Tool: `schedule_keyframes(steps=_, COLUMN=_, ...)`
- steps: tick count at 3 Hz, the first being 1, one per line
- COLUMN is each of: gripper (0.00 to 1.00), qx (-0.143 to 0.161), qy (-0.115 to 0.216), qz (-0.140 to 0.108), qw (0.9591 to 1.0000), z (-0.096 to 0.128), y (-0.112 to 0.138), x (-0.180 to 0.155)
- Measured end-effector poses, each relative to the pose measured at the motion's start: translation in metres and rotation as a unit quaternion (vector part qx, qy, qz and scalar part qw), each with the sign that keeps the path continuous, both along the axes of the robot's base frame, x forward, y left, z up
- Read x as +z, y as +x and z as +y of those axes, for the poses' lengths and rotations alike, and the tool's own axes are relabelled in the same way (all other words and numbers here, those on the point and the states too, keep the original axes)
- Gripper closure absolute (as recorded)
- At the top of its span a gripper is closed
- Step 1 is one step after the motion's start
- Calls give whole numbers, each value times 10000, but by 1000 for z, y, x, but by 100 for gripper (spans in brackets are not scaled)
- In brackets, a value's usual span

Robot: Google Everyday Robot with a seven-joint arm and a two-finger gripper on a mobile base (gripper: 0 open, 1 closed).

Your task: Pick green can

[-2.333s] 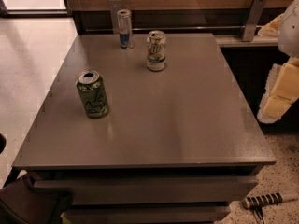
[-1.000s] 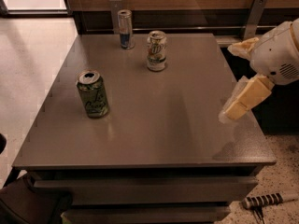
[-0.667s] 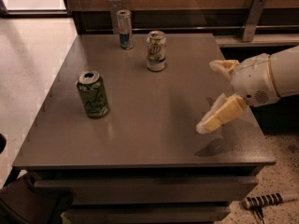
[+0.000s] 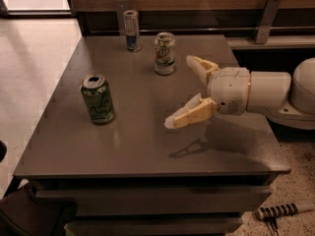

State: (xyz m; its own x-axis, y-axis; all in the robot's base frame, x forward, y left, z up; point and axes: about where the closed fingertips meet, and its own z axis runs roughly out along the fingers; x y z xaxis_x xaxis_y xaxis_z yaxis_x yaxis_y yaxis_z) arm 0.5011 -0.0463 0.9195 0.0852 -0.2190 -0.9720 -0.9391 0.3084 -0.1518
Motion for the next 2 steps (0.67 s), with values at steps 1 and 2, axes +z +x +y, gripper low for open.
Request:
schedule_keyframes(steps=1, gripper=0, qx=184, qy=270, qz=-71, qw=9994, z=20, y=-5, x=15)
schedule_keyframes(steps=2, gripper=0, qx=168, qy=242, qz=-66, qw=9995, z=19, y=-4, x=13)
